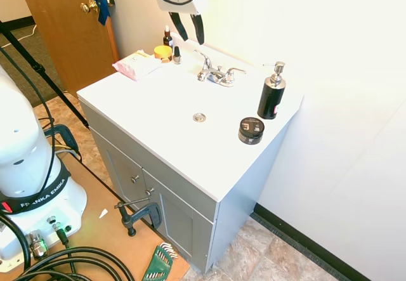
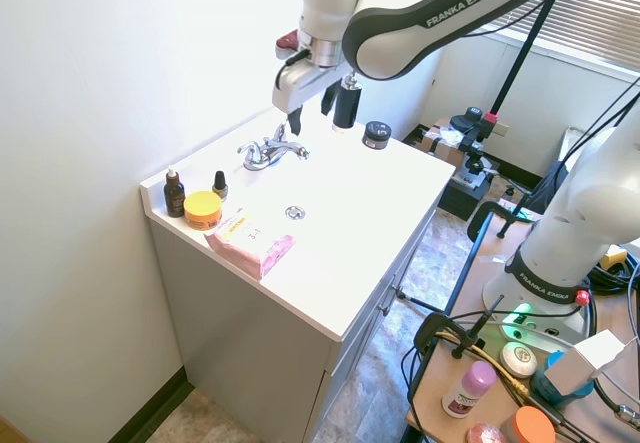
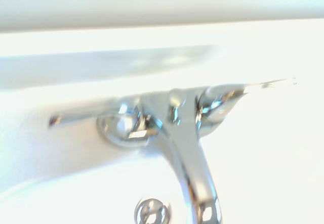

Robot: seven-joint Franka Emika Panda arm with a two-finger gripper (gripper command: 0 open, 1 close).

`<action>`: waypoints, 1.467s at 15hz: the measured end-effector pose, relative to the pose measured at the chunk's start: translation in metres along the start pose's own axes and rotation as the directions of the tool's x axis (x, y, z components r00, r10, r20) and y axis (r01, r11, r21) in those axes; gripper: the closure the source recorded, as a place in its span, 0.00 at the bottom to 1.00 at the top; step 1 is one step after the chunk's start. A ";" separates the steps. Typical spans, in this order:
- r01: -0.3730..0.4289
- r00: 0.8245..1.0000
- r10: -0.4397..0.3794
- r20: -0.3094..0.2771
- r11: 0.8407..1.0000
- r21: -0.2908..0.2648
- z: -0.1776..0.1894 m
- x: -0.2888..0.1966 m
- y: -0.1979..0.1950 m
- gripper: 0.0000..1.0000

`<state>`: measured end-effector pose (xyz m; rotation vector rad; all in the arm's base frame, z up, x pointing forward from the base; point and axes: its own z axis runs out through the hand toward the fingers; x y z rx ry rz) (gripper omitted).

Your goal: Turn on the hot water

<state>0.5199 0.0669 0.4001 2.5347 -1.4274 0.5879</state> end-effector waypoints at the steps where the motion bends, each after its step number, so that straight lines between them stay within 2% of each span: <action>1: -0.023 0.999 0.023 -0.042 1.000 -0.003 0.006 0.000 -0.010 0.00; 3: -0.043 0.995 0.042 -0.086 0.999 -0.016 0.020 -0.011 -0.029 0.00; 10: -0.086 0.990 0.086 -0.112 0.996 0.008 0.040 -0.020 -0.087 0.00; 16: -0.090 0.991 0.088 -0.101 0.996 -0.013 0.067 -0.031 -0.093 0.00; 19: -0.079 0.993 0.079 -0.091 0.997 0.008 0.074 -0.035 -0.096 0.00; 22: -0.067 0.994 0.067 -0.090 0.998 0.005 0.085 -0.039 -0.094 0.00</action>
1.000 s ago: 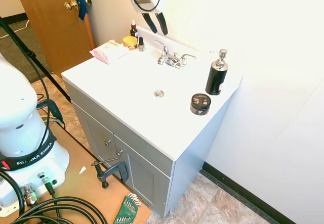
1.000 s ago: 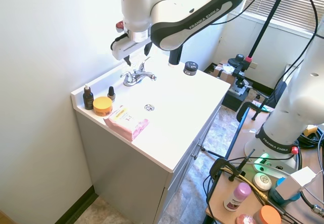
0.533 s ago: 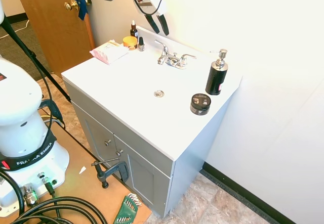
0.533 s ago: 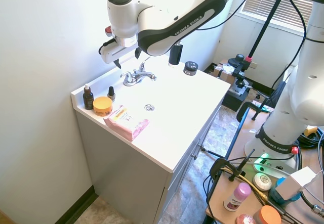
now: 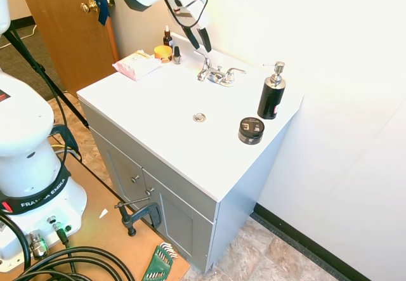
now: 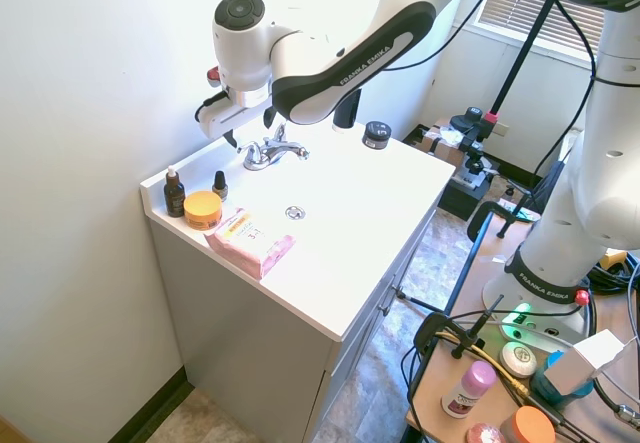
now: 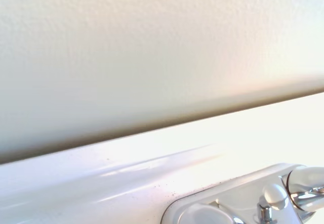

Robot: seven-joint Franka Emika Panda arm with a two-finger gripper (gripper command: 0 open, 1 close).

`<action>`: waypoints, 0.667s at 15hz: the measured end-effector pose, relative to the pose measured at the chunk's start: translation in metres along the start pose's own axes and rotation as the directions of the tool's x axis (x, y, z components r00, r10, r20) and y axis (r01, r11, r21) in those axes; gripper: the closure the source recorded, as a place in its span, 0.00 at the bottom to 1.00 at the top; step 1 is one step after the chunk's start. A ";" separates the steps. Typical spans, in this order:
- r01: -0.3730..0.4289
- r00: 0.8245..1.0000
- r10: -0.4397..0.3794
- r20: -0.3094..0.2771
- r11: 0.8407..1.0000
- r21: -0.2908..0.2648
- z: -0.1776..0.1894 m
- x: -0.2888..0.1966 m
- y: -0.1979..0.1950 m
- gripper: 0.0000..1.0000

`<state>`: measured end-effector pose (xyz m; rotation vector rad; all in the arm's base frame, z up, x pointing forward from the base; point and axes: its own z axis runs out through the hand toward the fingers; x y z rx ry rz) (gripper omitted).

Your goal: Turn on the hot water

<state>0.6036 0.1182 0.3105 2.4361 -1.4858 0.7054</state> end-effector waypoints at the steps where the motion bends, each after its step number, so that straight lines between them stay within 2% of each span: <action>1: 0.000 1.000 0.000 0.003 1.000 -0.003 0.004 -0.002 0.003 0.00; 6: -0.022 1.000 0.022 0.009 0.999 -0.039 0.021 -0.008 0.020 0.00; 10: -0.038 0.999 0.039 0.000 0.998 -0.052 0.039 0.006 0.043 0.00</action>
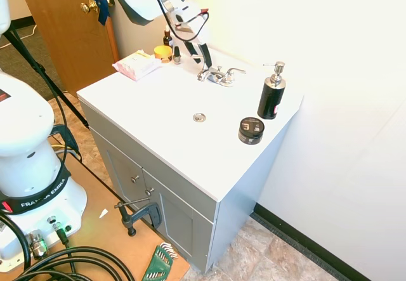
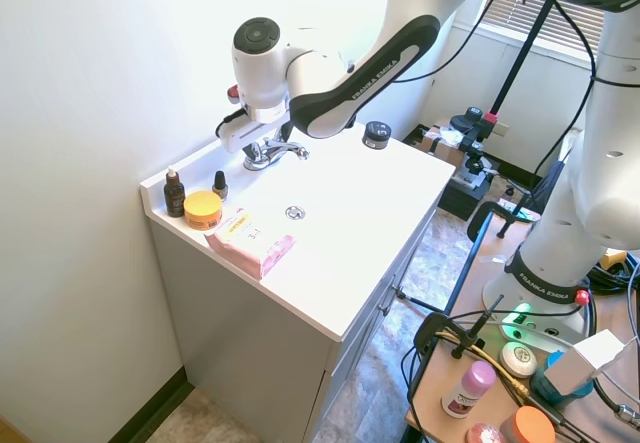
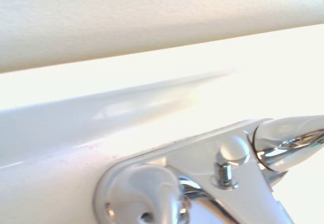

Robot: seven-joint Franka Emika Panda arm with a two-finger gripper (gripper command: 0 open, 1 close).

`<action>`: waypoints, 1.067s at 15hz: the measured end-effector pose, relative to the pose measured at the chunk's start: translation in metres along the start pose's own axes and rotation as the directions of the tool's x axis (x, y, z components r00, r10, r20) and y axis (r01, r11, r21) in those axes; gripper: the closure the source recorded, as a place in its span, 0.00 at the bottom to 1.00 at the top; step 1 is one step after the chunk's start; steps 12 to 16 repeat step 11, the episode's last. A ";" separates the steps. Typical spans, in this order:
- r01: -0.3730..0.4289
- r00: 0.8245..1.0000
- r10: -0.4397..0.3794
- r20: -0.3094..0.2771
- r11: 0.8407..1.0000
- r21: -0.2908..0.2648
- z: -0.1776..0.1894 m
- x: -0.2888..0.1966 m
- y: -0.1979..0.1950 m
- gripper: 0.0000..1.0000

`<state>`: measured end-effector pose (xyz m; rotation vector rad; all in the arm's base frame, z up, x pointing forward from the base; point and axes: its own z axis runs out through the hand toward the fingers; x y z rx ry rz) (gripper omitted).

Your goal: Turn on the hot water

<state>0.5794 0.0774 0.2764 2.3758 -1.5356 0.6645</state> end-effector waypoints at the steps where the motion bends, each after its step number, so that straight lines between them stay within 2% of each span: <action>1: -0.003 1.000 0.003 -0.004 1.000 -0.005 0.004 0.004 0.006 0.00; 4: -0.017 1.000 0.017 0.001 1.000 0.003 0.002 0.012 0.018 0.00; 6: -0.034 0.999 0.034 0.027 0.999 0.019 -0.005 0.014 0.024 0.00; 8: -0.025 0.994 0.022 0.110 0.999 0.024 -0.016 0.021 0.039 0.00; 11: 0.065 0.966 -0.070 0.251 0.997 0.030 -0.035 0.015 0.087 0.00; 16: 0.065 0.966 -0.070 0.251 0.997 0.030 -0.035 0.015 0.087 0.00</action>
